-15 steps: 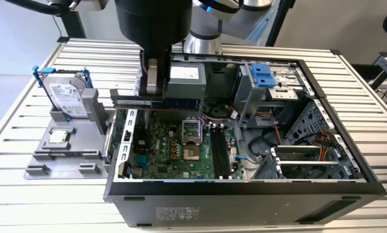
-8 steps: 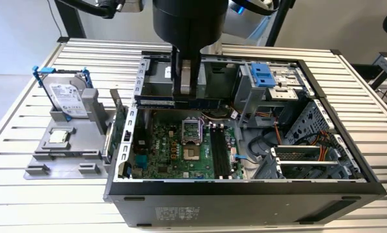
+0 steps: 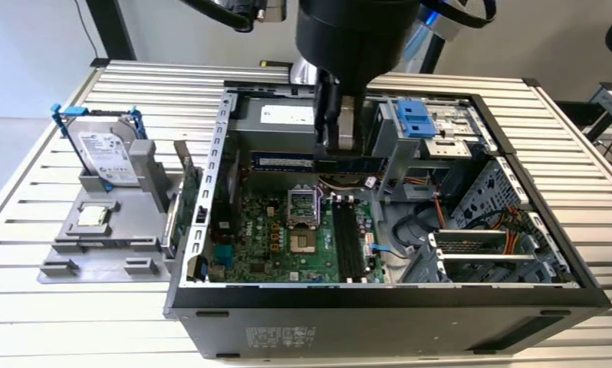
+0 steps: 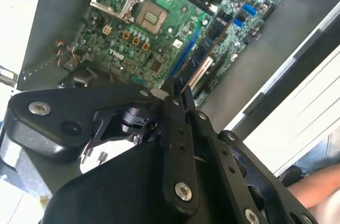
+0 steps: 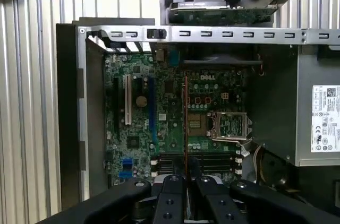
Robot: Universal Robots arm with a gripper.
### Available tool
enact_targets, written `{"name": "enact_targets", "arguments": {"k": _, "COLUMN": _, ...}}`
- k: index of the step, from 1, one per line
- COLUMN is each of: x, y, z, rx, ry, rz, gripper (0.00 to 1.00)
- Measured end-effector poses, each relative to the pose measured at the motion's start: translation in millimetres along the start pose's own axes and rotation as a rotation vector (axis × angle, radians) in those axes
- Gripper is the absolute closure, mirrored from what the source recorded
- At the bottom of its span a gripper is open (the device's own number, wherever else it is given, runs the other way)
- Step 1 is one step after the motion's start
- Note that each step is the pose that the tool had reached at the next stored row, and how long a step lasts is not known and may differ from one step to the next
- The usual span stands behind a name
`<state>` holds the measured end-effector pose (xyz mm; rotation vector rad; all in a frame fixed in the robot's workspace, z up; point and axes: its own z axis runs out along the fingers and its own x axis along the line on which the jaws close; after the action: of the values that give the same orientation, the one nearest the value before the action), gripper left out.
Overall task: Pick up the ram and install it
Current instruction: 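Pick up the ram and move it above insertion slot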
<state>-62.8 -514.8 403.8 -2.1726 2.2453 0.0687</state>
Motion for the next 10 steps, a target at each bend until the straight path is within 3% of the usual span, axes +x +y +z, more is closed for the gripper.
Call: {"name": "enact_targets", "arguments": {"k": 10, "x": -1.5, "y": -45.4, "z": -0.9, "rx": -0.0040, "ry": 0.0002, "rz": 0.000, "gripper": 1.00}}
